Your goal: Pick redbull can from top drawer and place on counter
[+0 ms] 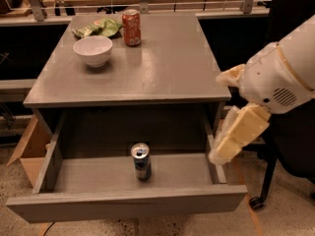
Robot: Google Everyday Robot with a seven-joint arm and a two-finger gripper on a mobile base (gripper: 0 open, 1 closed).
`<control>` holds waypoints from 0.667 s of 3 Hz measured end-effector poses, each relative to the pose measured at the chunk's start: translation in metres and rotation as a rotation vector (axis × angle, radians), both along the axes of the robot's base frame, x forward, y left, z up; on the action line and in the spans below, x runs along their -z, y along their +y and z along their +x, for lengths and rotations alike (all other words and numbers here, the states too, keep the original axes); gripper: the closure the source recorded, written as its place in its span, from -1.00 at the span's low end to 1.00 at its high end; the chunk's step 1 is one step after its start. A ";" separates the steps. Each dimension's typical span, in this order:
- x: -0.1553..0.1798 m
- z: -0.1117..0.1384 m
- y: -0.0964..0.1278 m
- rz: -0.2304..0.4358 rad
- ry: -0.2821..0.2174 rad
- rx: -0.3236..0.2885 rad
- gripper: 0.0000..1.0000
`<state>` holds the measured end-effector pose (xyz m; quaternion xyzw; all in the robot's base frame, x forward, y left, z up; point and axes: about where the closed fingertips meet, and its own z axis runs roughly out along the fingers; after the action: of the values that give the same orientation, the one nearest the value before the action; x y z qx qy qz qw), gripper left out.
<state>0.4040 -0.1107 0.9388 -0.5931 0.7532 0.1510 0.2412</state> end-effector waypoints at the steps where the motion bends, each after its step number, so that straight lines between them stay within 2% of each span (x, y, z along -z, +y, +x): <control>1: 0.023 0.002 0.051 0.050 -0.017 0.000 -1.00; 2: 0.023 0.002 0.051 0.050 -0.016 0.000 -1.00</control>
Offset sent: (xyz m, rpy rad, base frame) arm -0.0012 0.0426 -0.0183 0.0449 -0.0011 0.0078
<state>0.4059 -0.0594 0.9156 -0.5883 0.7471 0.1648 0.2620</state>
